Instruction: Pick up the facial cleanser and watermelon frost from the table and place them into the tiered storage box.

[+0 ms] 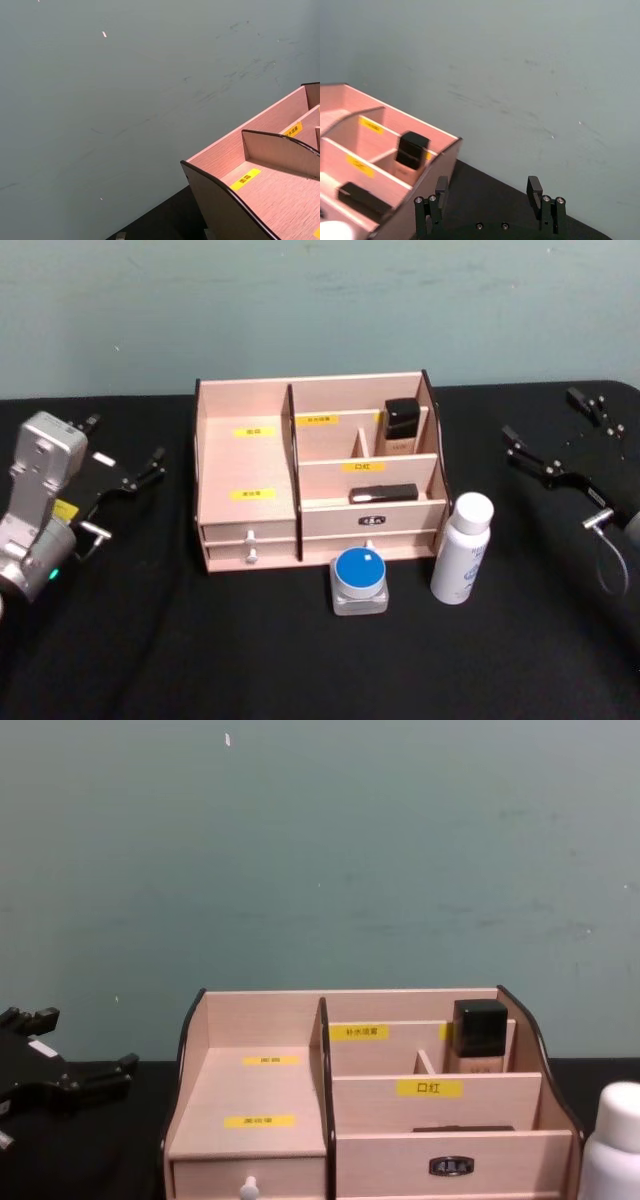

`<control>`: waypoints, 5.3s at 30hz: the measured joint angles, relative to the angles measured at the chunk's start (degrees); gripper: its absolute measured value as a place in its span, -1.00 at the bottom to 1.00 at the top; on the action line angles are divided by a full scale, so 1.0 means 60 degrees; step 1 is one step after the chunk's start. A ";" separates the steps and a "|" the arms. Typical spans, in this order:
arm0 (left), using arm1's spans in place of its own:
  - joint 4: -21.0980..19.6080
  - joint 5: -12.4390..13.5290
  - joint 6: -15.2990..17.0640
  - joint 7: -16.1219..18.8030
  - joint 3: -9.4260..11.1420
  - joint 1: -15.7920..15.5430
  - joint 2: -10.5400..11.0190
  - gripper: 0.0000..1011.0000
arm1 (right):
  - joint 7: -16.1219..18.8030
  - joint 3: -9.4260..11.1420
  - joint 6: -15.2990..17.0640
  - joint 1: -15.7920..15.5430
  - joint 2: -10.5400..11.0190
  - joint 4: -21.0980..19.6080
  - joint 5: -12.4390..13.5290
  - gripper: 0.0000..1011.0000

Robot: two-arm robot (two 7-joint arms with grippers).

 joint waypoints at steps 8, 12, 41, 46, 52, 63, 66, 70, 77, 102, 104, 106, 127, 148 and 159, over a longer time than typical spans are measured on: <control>0.0000 0.0000 -0.0001 0.0001 -0.0001 0.0001 0.0000 1.00 | 0.0200 0.0794 0.0298 -0.1362 0.0780 -0.1916 0.0502 0.98; 0.0000 0.0000 0.0000 0.0000 0.0000 0.0001 0.0000 1.00 | 0.0320 0.1164 0.0490 -0.2044 0.1120 -0.2744 0.0756 0.98; 0.0000 0.0000 -0.0001 0.0000 0.0000 0.0000 0.0000 1.00 | 0.1487 0.1049 0.1990 -0.3109 0.1114 -0.3346 0.1222 0.98; 0.0000 0.0000 0.0000 0.0000 0.0000 0.0001 0.0000 1.00 | 0.1652 0.0962 0.2151 -0.2987 0.0926 -0.3077 0.1178 0.98; 0.0000 0.0000 0.0000 0.0000 0.0000 0.0001 0.0000 1.00 | 0.1754 0.0900 0.2321 -0.2852 0.0721 -0.2806 0.1088 0.98; 0.0000 0.0000 0.0000 0.0000 -0.0001 0.0001 0.0000 1.00 | 0.2066 0.0739 0.2549 -0.2430 0.0220 -0.2158 0.0894 0.98; 0.0000 0.0000 0.0000 0.0000 0.0000 0.0000 0.0000 1.00 | 0.2139 0.0694 0.2574 -0.2290 0.0070 -0.1971 0.0814 0.98; 0.0000 0.0000 0.0000 0.0000 0.0000 0.0000 0.0000 1.00 | 0.2219 0.0642 0.2584 -0.2119 -0.0130 -0.1749 0.0697 0.98; 0.0000 0.0000 0.0000 0.0000 -0.0001 0.0001 0.0000 1.00 | 0.2381 0.0516 0.2562 -0.1764 -0.0515 -0.1355 0.0401 0.98; 0.0000 0.0000 0.0000 0.0000 0.0000 0.0001 0.0000 1.00 | 0.2670 0.0478 0.2406 -0.1321 -0.1019 -0.0803 0.0106 0.96; 0.0000 0.0000 0.0000 0.0000 -0.0001 0.0001 0.0000 1.00 | 0.2665 0.0479 0.2406 -0.1323 -0.1017 -0.0806 0.0106 0.87; 0.0000 0.0000 0.0000 0.0000 -0.0001 0.0000 0.0000 1.00 | 0.2658 0.0480 0.2406 -0.1325 -0.1013 -0.0810 0.0107 0.79; 0.0000 0.0000 0.0000 0.0000 0.0000 0.0000 0.0000 1.00 | 0.2630 0.0482 0.2419 -0.1341 -0.0997 -0.0832 0.0113 0.20; 0.0000 0.0000 0.0000 0.0000 -0.0001 0.0000 0.0000 1.00 | 0.3370 0.0825 0.3051 -0.1160 -0.0741 -0.2348 0.0673 0.20; 0.0000 0.0000 0.0000 0.0000 -0.0001 0.0001 0.0000 1.00 | 0.3503 0.0066 0.3466 0.0582 -0.1148 -0.2228 0.0783 0.20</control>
